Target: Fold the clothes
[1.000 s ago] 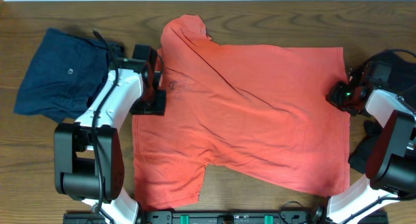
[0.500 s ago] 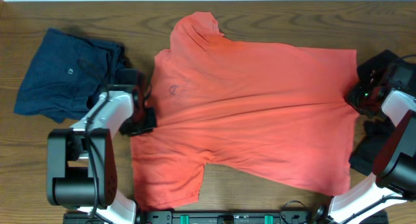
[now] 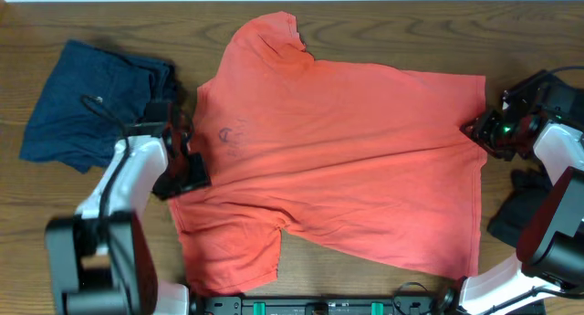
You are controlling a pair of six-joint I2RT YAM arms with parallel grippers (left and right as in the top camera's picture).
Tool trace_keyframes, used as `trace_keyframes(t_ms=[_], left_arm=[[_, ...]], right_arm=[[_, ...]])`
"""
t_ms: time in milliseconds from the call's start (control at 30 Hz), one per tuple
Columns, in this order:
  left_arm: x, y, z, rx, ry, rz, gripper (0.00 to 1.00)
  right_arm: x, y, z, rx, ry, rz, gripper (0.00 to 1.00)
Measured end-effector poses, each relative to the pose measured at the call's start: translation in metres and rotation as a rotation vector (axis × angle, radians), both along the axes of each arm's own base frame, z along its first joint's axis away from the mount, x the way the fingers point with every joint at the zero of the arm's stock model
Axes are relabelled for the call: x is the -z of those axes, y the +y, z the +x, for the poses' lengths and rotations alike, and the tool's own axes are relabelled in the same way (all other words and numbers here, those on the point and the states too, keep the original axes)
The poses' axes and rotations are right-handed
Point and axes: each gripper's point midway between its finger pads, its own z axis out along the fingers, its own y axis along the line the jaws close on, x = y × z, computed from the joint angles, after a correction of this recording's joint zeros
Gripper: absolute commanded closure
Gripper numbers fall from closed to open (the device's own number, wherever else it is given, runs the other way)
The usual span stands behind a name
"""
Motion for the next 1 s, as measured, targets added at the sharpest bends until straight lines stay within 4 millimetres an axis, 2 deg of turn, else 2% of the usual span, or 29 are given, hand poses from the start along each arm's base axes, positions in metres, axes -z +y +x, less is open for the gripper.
trace_keyframes(t_ms=[33,100,200,233,267,333,400,500,533,733,800,833,900,1000], left_arm=[[-0.01,0.0,0.01,0.005,-0.058,-0.001,0.41],[-0.03,-0.003,0.029,0.023,-0.177,-0.015,0.52],[-0.049,-0.013,0.051,0.08,-0.303,-0.062,0.56],[-0.051,-0.018,0.055,0.102,-0.324,-0.077,0.56],[-0.052,-0.021,0.056,0.119,-0.333,-0.088,0.56],[-0.051,-0.027,0.056,0.146,-0.331,-0.107,0.55],[-0.052,-0.031,0.055,0.171,-0.331,-0.116,0.55],[-0.05,-0.032,0.051,0.193,-0.317,-0.121,0.54],[-0.049,-0.031,0.048,0.195,-0.304,-0.118,0.49],[-0.04,-0.009,0.02,0.179,-0.176,0.0,0.45],[-0.039,0.003,0.017,0.157,-0.159,0.049,0.42],[-0.039,0.008,0.017,0.143,-0.156,0.064,0.42],[-0.039,0.02,0.016,0.097,-0.149,0.087,0.41],[-0.036,0.042,0.011,0.013,-0.127,0.111,0.41]], right_arm=[[0.0,0.0,0.0,-0.003,-0.002,-0.001,0.75],[0.0,0.001,0.001,-0.004,-0.004,0.002,0.81],[0.002,0.005,-0.006,-0.001,0.029,0.019,0.8],[0.003,0.009,-0.011,0.001,0.057,0.035,0.77],[0.005,0.013,-0.016,0.005,0.084,0.05,0.74],[0.006,0.022,-0.026,0.001,0.129,0.081,0.76],[0.006,0.029,-0.032,-0.008,0.157,0.112,0.71],[-0.004,0.036,-0.04,-0.032,0.16,0.132,0.66],[-0.012,0.037,-0.041,-0.041,0.145,0.127,0.65],[-0.077,0.041,-0.06,-0.048,0.047,0.058,0.44],[-0.086,0.039,-0.072,-0.027,0.069,0.023,0.42],[-0.087,0.038,-0.077,-0.021,0.086,0.011,0.42],[-0.082,0.036,-0.088,-0.009,0.141,-0.008,0.49],[-0.071,0.033,-0.099,0.006,0.207,-0.019,0.49]])
